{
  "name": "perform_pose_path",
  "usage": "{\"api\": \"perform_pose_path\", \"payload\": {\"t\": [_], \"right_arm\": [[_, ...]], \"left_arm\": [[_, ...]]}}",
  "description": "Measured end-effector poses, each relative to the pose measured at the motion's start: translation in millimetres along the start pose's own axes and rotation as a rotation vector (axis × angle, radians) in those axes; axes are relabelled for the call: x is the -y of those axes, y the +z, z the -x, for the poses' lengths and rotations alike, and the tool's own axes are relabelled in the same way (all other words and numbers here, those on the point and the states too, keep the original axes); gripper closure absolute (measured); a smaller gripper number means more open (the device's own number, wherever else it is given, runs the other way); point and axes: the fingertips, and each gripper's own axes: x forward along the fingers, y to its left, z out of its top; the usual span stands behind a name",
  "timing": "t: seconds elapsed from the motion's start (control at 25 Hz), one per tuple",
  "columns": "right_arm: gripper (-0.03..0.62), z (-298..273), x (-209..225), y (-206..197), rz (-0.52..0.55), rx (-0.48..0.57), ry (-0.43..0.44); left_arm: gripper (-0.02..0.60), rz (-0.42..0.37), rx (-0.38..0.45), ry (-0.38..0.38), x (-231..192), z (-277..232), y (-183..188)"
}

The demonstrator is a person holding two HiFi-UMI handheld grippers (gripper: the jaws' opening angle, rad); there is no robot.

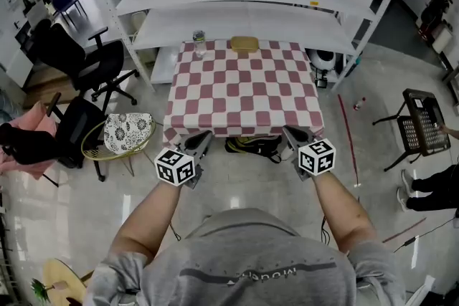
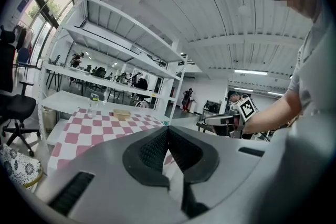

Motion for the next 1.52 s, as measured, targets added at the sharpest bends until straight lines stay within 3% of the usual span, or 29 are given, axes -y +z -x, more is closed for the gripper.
{"api": "perform_pose_path", "payload": {"t": [0.48, 1.12, 1.32, 1.52], "right_arm": [[0.569, 13.5, 14.5, 7.2, -0.005, 0.021, 0.034], [0.569, 43.8, 69.3, 13.6, 0.017, 0.023, 0.105], [0.569, 26.2, 78.6, 11.8, 0.013, 0.011, 0.111], [0.569, -14.3, 71.3, 12.1, 0.015, -0.008, 0.122]], "left_arm": [[0.568, 0.000, 0.002, 0.012, 18.8, -23.9, 2.2], [0.568, -0.004, 0.035, 0.055, 76.3, -79.6, 7.0], [0.568, -0.026, 0.028, 0.050, 68.7, -85.4, 7.6], [0.568, -0.014, 0.037, 0.043, 29.3, -87.7, 9.4]]}}
